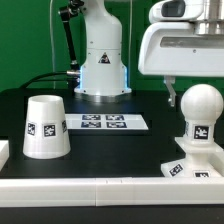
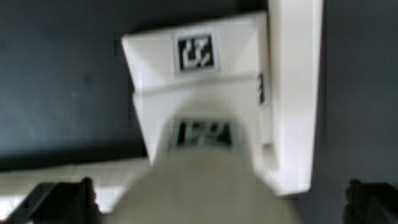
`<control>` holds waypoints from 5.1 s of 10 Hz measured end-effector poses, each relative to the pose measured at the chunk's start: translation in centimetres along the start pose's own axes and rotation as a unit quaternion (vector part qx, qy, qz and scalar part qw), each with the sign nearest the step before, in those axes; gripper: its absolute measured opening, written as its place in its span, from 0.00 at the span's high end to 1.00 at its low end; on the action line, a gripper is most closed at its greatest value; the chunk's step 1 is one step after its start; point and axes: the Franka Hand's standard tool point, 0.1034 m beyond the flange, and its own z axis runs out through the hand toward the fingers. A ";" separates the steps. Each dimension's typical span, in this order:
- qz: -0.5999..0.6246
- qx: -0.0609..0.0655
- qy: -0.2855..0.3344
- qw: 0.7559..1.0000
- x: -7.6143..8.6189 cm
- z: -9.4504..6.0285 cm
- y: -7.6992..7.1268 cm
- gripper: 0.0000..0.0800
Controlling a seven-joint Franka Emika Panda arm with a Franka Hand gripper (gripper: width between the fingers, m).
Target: Assemble lamp
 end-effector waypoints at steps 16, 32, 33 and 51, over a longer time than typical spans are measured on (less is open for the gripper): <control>-0.038 -0.004 -0.011 0.999 -5.1 1.5 8.4 0.13; -0.075 -0.016 -0.031 0.997 -10.3 1.1 22.0 0.13; -0.077 -0.017 -0.025 0.997 -9.3 0.9 22.1 0.13; -0.065 -0.005 -0.025 0.998 -8.9 2.8 18.1 0.95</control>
Offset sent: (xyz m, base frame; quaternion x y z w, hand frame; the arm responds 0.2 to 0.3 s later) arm 0.0000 0.0000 0.0000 0.0000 0.0000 0.0000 1.0000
